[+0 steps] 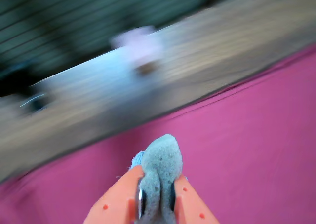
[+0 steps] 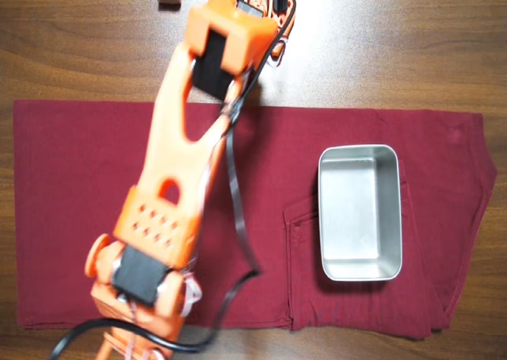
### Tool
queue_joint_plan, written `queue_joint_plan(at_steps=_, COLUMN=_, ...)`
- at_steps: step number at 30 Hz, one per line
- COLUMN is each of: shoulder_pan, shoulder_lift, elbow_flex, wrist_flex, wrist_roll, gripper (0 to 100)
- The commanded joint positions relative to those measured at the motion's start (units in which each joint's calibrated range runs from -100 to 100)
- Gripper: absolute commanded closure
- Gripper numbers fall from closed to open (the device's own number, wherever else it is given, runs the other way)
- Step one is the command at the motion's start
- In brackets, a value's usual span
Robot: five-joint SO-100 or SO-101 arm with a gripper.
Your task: Grab the cube
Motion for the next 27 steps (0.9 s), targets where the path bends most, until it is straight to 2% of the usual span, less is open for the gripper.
queue_joint_plan(at_steps=1, shoulder_pan=-13.57, shoulder_lift=-12.26, elbow_flex=-1.46, wrist_flex=13.34, wrist_roll=-1.90, gripper=100)
queue_joint_plan(at_steps=4, shoulder_pan=-31.61, shoulder_lift=-14.48, elbow_flex=0.45, wrist_flex=13.52, wrist_roll=-5.27, gripper=100)
queue_joint_plan(at_steps=8, shoulder_pan=-53.68, shoulder_lift=-19.63, elbow_flex=19.38, wrist_flex=13.52, wrist_roll=-8.84, gripper=100)
queue_joint_plan(at_steps=10, shoulder_pan=-60.02, shoulder_lift=-20.69, elbow_flex=27.85, wrist_flex=13.52, wrist_roll=-9.77, gripper=100)
queue_joint_plan(at_steps=18, shoulder_pan=-61.65, shoulder_lift=-17.76, elbow_flex=30.49, wrist_flex=13.52, wrist_roll=-10.65, gripper=99)
queue_joint_plan(at_steps=21, shoulder_pan=-60.69, shoulder_lift=-17.76, elbow_flex=30.40, wrist_flex=12.78, wrist_roll=-10.94, gripper=78)
queue_joint_plan(at_steps=23, shoulder_pan=-59.54, shoulder_lift=-17.76, elbow_flex=29.85, wrist_flex=12.60, wrist_roll=-10.70, gripper=68)
queue_joint_plan(at_steps=27, shoulder_pan=-57.33, shoulder_lift=-18.38, elbow_flex=29.85, wrist_flex=11.31, wrist_roll=-10.45, gripper=64)
